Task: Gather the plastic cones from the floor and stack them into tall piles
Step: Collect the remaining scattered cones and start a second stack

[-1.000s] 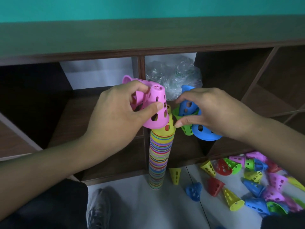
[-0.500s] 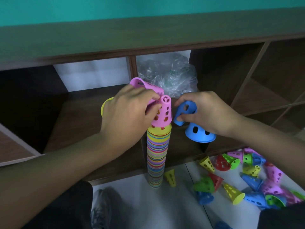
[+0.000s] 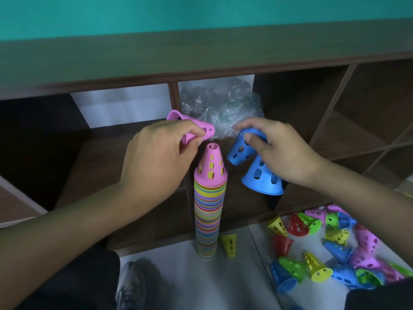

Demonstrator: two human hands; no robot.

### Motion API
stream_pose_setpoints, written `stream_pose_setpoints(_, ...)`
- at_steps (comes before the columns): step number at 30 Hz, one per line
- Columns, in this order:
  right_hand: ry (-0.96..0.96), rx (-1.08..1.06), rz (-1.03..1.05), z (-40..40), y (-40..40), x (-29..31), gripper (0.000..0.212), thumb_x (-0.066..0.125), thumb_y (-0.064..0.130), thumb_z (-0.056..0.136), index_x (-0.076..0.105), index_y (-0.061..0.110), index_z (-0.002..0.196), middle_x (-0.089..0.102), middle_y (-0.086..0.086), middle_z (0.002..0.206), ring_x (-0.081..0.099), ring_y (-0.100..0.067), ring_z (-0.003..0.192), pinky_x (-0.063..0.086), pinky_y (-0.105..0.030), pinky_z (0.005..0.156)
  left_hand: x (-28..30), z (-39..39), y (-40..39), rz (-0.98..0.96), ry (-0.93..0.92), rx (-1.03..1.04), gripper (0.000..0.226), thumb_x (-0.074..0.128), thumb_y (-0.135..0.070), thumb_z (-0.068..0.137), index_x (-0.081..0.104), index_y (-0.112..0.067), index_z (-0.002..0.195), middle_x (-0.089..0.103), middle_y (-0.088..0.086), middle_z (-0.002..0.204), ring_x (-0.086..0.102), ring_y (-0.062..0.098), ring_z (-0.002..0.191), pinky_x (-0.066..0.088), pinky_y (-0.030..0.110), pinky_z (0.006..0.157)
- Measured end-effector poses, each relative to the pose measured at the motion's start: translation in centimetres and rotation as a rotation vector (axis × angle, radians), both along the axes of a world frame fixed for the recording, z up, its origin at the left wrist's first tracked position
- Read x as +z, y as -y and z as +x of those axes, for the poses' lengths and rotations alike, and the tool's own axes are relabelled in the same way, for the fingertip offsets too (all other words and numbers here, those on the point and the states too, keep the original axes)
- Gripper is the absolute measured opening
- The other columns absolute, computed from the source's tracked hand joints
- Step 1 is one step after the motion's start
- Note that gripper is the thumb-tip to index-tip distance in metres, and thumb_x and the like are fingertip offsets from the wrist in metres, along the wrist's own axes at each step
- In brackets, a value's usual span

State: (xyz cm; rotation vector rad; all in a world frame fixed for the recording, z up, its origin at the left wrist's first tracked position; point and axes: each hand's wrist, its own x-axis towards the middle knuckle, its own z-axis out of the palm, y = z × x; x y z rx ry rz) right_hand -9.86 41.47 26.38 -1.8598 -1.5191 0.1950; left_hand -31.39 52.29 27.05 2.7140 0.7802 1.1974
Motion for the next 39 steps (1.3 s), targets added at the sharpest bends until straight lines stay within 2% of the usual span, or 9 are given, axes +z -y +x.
stream_pose_setpoints(2, -0.12, -0.012, 0.068, -0.1, -0.1, 0.4, 0.04, 0.054, 0.011, 0.102, 0.054, 0.033, 0.136, 0.07, -0.014, 0.099, 0.068, -0.027, 0.083, 0.055, -0.04, 0.076, 0.1, -0.5, -0.1, -0.029, 0.016, -0.012, 0.009, 0.073, -0.03, 0.089, 0.076, -0.033, 0.097, 0.042, -0.023, 0.062, 0.045, 0.014, 0.058, 0.049, 0.035, 0.059)
stream_pose_setpoints(6, -0.576, -0.014, 0.214, -1.5, -0.1, 2.4, 0.044, 0.054, 0.004, 0.101, 0.047, 0.025, 0.14, 0.069, -0.025, 0.094, 0.069, -0.024, 0.073, 0.054, -0.03, 0.067, 0.5, -1.4, -0.2, -0.038, 0.034, -0.037, 0.02, 0.075, -0.043, 0.085, 0.077, -0.032, 0.102, 0.042, -0.027, 0.063, 0.042, 0.006, 0.058, 0.043, 0.03, 0.061)
stream_pose_setpoints(9, -0.795, 0.029, 0.233, -3.1, 0.1, 3.4, 0.043, 0.056, 0.004, 0.1, 0.049, 0.022, 0.138, 0.072, -0.018, 0.093, 0.07, -0.02, 0.075, 0.057, -0.029, 0.067, 0.8, -1.7, -0.2, -0.004, 0.039, -0.067, 0.034, 0.072, -0.055, 0.083, 0.076, -0.03, 0.106, 0.039, -0.03, 0.067, 0.037, 0.005, 0.065, 0.039, 0.027, 0.064)
stream_pose_setpoints(15, -1.059, 0.086, 0.127, -4.9, 0.3, 3.4, 0.031, 0.053, 0.01, 0.101, 0.056, 0.009, 0.131, 0.068, -0.025, 0.118, 0.071, -0.028, 0.091, 0.06, -0.031, 0.073, 0.9, -1.4, 0.5, 0.028, 0.025, -0.101, 0.046, 0.061, -0.064, 0.078, 0.071, -0.03, 0.107, 0.047, -0.023, 0.083, 0.04, 0.003, 0.074, 0.039, 0.025, 0.065)
stream_pose_setpoints(18, -0.965, 0.085, 0.077, -4.4, 0.2, 3.3, 0.033, 0.057, 0.016, 0.097, 0.057, 0.009, 0.13, 0.072, -0.018, 0.112, 0.071, -0.03, 0.096, 0.061, -0.038, 0.079, 1.1, -1.5, 0.7, 0.038, 0.022, -0.073, 0.039, 0.061, -0.06, 0.082, 0.07, -0.033, 0.108, 0.04, -0.026, 0.076, 0.035, 0.0, 0.075, 0.034, 0.024, 0.066)
stream_pose_setpoints(23, -0.414, 0.126, -0.032, -3.4, 0.7, 2.7, 0.069, 0.077, 0.039, 0.07, 0.056, 0.021, 0.133, 0.071, 0.007, 0.11, 0.07, -0.007, 0.099, 0.053, -0.02, 0.083, 1.9, -1.5, 0.8, 0.032, 0.018, -0.07, 0.034, 0.063, -0.054, 0.083, 0.072, -0.03, 0.106, 0.037, -0.025, 0.067, 0.039, 0.008, 0.066, 0.038, 0.027, 0.06)
stream_pose_setpoints(27, 0.087, 0.018, -0.091, -3.5, 0.4, 2.0, 0.082, 0.082, 0.054, 0.064, 0.048, 0.036, 0.137, 0.052, 0.011, 0.124, 0.055, -0.007, 0.109, 0.047, -0.028, 0.094, 2.1, -1.2, 1.1, -0.014, 0.009, -0.1, 0.033, 0.068, -0.051, 0.081, 0.073, -0.032, 0.107, 0.04, -0.023, 0.064, 0.043, 0.007, 0.061, 0.044, 0.029, 0.058)
stream_pose_setpoints(32, 0.097, 0.066, -0.141, -3.7, -0.2, 1.0, 0.068, 0.08, 0.043, 0.078, 0.044, 0.037, 0.136, 0.043, 0.007, 0.124, 0.052, -0.007, 0.109, 0.048, -0.028, 0.096, 2.4, -0.8, 1.1, -0.029, 0.032, -0.091, 0.024, 0.071, -0.047, 0.082, 0.076, -0.03, 0.099, 0.039, -0.024, 0.058, 0.045, 0.004, 0.057, 0.04, 0.027, 0.057)
stream_pose_setpoints(39, -0.165, 0.134, -0.27, -2.2, -1.8, -1.7, 0.062, 0.076, 0.056, 0.077, 0.052, 0.034, 0.13, 0.063, 0.006, 0.121, 0.064, -0.006, 0.109, 0.056, -0.035, 0.093, 1.9, -1.2, 0.3, -0.084, 0.034, -0.061, 0.017, 0.077, -0.042, 0.085, 0.076, -0.03, 0.097, 0.038, -0.025, 0.054, 0.043, -0.004, 0.052, 0.033, 0.023, 0.058)
